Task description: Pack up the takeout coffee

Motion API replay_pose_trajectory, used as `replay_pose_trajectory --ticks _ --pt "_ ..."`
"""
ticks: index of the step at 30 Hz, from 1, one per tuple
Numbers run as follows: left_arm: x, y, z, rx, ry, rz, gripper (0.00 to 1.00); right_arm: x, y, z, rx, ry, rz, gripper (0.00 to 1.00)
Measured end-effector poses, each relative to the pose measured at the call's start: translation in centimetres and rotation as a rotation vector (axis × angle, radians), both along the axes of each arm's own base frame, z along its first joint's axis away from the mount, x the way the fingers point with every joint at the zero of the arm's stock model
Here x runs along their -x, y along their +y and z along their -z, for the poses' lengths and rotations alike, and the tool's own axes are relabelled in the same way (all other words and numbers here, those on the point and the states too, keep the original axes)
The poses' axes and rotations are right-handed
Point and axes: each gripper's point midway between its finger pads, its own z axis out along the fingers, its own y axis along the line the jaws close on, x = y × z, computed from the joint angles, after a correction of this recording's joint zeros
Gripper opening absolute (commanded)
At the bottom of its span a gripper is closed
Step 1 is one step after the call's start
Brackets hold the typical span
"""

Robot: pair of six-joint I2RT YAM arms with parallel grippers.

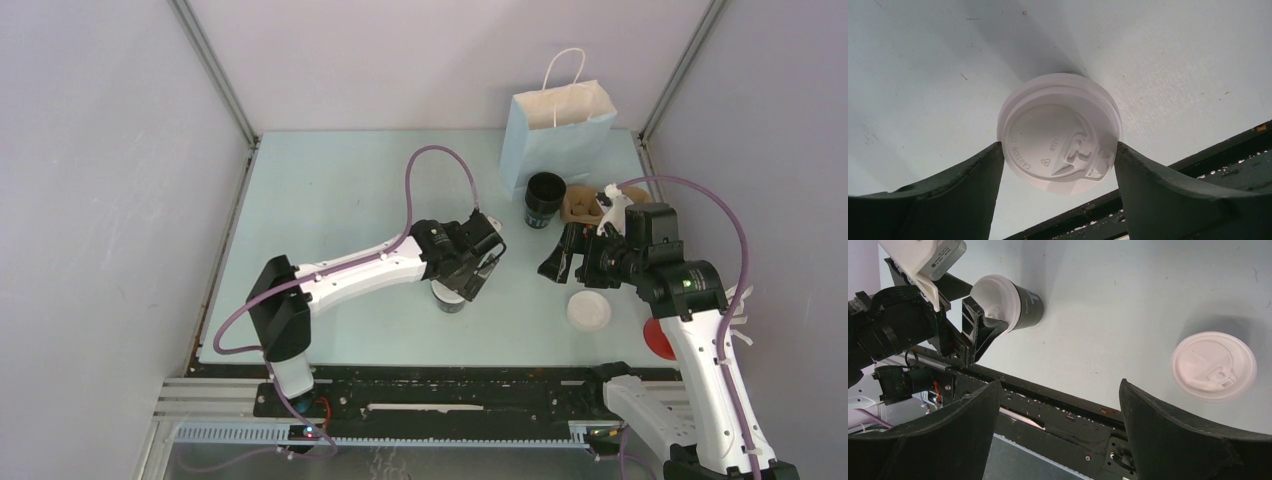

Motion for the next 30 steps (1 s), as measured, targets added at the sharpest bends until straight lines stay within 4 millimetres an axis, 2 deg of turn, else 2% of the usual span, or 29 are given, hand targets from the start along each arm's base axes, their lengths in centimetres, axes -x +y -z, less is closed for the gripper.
replay_pose_trajectory --ticks 23,30 --pt "-0.2 0.2 0.2 -0.009 0.001 0.003 0.84 -0.9 0.6 0.7 -0.019 0.023 -0.015 0.96" --pt "-0.6 0.4 0.2 -0.013 0.000 -0.001 0.88 -1.2 0.7 0.5 -0.028 0.014 -0.020 0.96"
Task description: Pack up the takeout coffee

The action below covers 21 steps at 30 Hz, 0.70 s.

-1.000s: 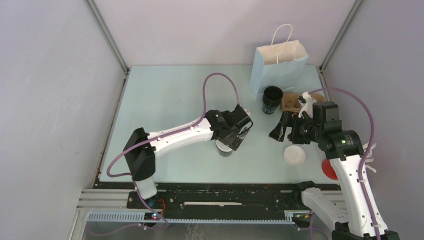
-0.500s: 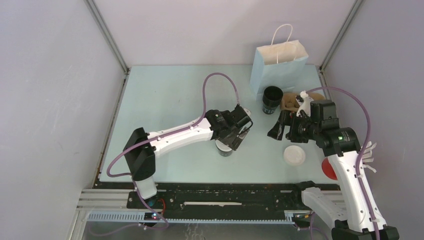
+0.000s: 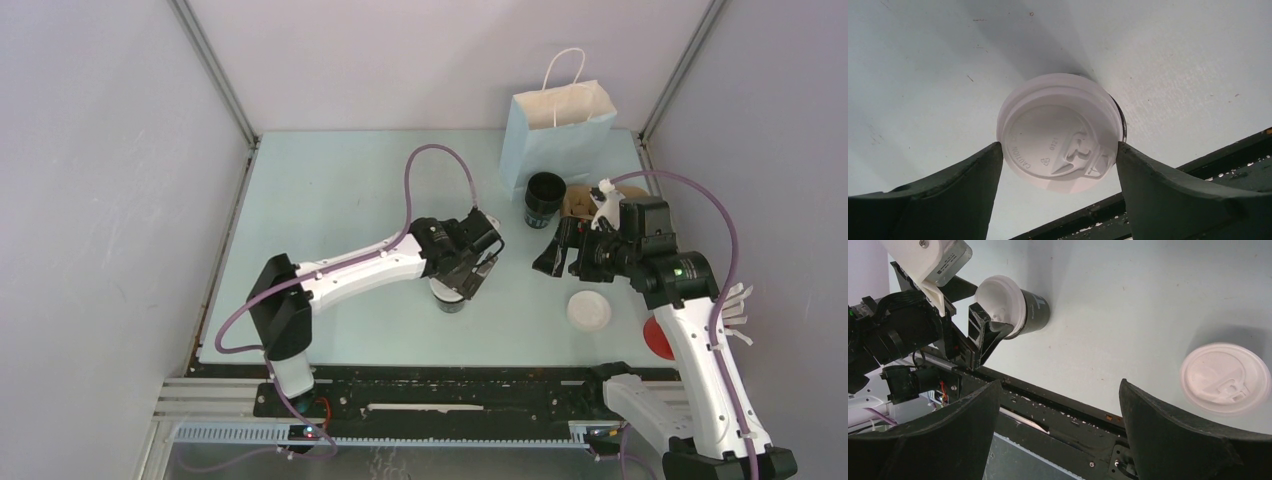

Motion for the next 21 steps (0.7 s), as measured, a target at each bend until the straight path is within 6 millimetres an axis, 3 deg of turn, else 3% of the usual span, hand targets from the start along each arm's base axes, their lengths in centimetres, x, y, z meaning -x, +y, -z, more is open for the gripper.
replay_pose_trajectory --ticks 12,21 --pt "-0.12 0.10 0.02 -0.001 0.002 0.003 0.91 -0.19 0.21 -0.04 -0.008 0.000 -0.007 0.96" --pt "0.21 -0.37 0.09 0.034 0.041 0.008 0.86 -0.21 0.22 -0.01 -0.008 0.002 -0.008 0.96"
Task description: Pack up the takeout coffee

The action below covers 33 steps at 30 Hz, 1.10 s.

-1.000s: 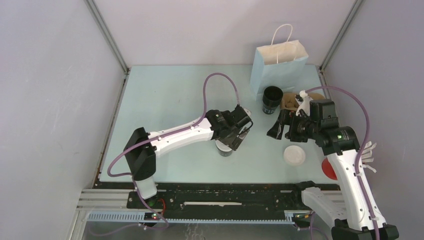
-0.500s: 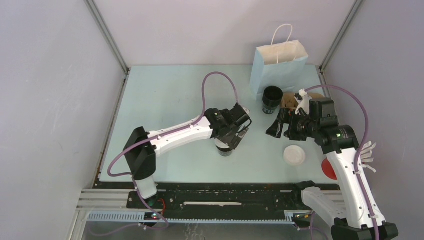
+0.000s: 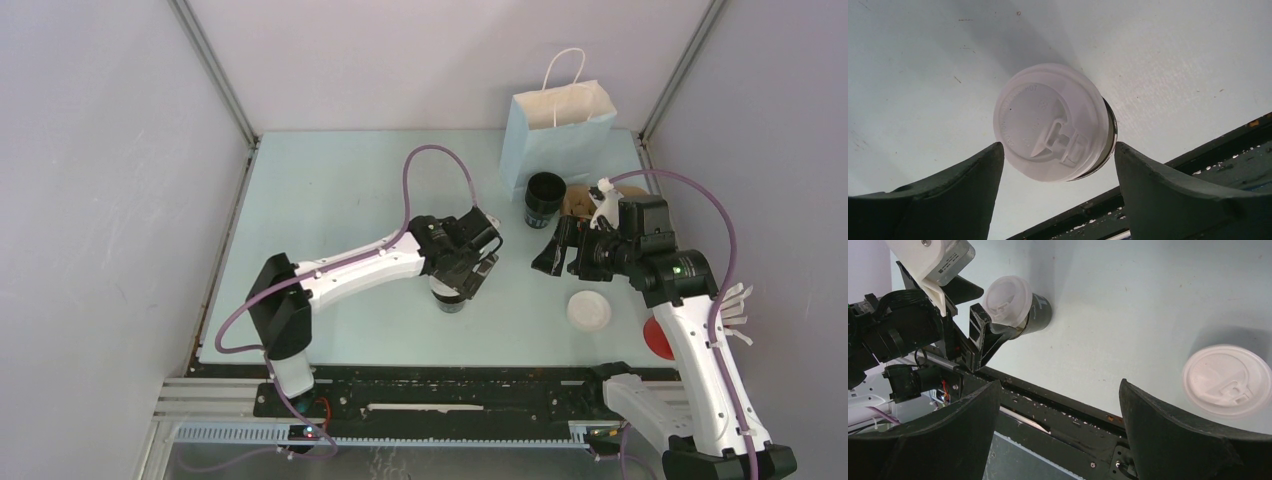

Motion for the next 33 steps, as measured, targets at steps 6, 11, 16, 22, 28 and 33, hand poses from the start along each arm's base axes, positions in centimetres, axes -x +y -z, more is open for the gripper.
replay_pose_trajectory --ticks 6,11,16,22,28,33 --pt "0.1 0.0 -0.5 0.015 -0.005 0.000 0.91 0.0 0.0 0.0 -0.002 0.000 -0.002 0.96" --pt "0.2 0.2 -1.6 0.039 -0.018 -0.002 1.00 0.0 0.3 0.2 -0.017 0.005 -0.009 0.96" --pt "0.7 1.1 -4.6 0.118 -0.015 -0.038 1.00 -0.1 1.9 1.4 -0.089 0.070 -0.027 0.94" --pt "-1.3 6.4 -9.8 0.479 0.033 -0.265 0.97 -0.7 7.7 4.7 -0.258 0.297 -0.052 0.95" --pt "-4.3 9.1 -5.4 0.656 0.226 -0.508 0.91 -0.1 12.9 8.5 -0.386 0.536 0.007 0.93" --pt "-5.0 7.2 -1.5 0.658 0.379 -0.528 0.88 -0.1 14.4 10.1 -0.451 0.614 0.074 0.91"
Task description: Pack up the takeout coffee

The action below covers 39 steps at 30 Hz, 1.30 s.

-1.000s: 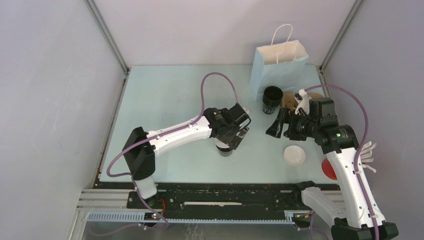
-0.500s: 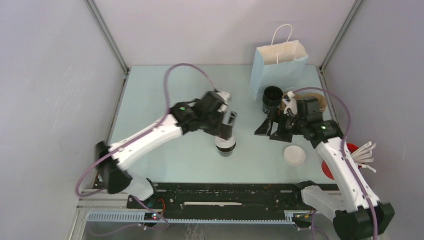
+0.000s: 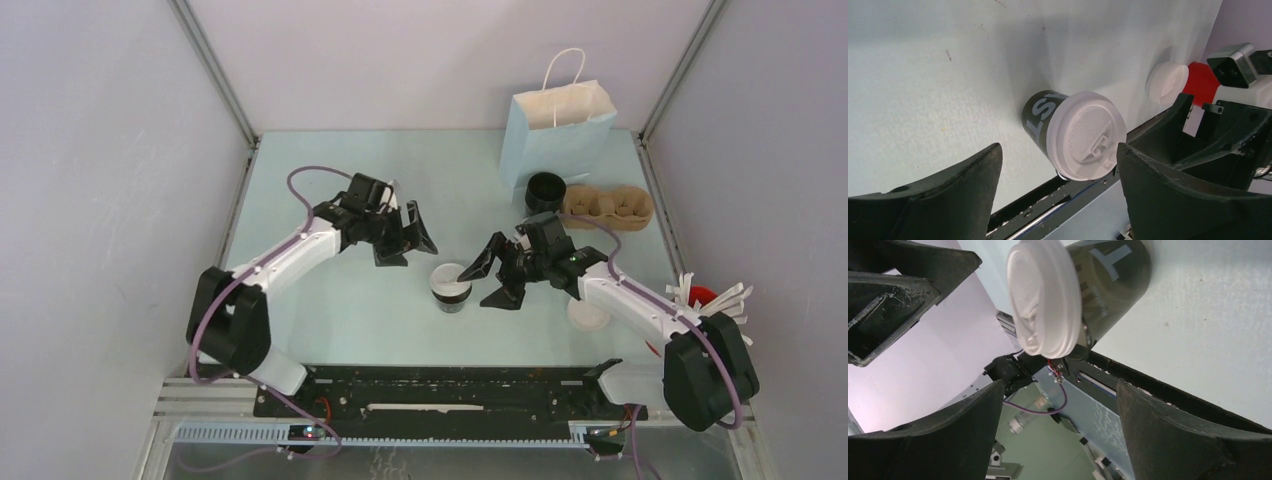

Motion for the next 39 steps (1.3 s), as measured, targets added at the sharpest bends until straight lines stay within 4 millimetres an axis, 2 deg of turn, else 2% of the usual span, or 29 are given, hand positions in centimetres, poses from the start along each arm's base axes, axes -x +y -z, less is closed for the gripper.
replay_pose_trajectory --ticks 3,8,15,22,26,39 --pt "-0.3 -0.6 1.0 0.014 0.029 0.012 0.85 0.0 0.0 1.0 -0.006 0.037 0.038 0.88" --pt "-0.7 -1.2 1.9 0.030 0.041 0.025 0.79 -0.8 0.3 1.4 -0.015 0.050 0.073 0.85" --pt "0.5 -1.5 3.3 0.028 0.070 0.049 0.71 -1.3 0.9 2.1 -0.014 0.064 0.090 0.82" --pt "1.9 -2.4 4.2 0.022 0.084 0.090 0.70 -0.9 1.4 2.7 0.001 0.080 0.075 0.78" --pt "2.0 -2.6 4.1 0.025 0.078 0.096 0.70 -0.6 1.5 2.8 0.007 0.077 0.066 0.76" --pt "3.1 -2.3 5.0 0.030 0.088 0.096 0.69 0.2 1.3 3.8 0.030 0.095 0.060 0.65"
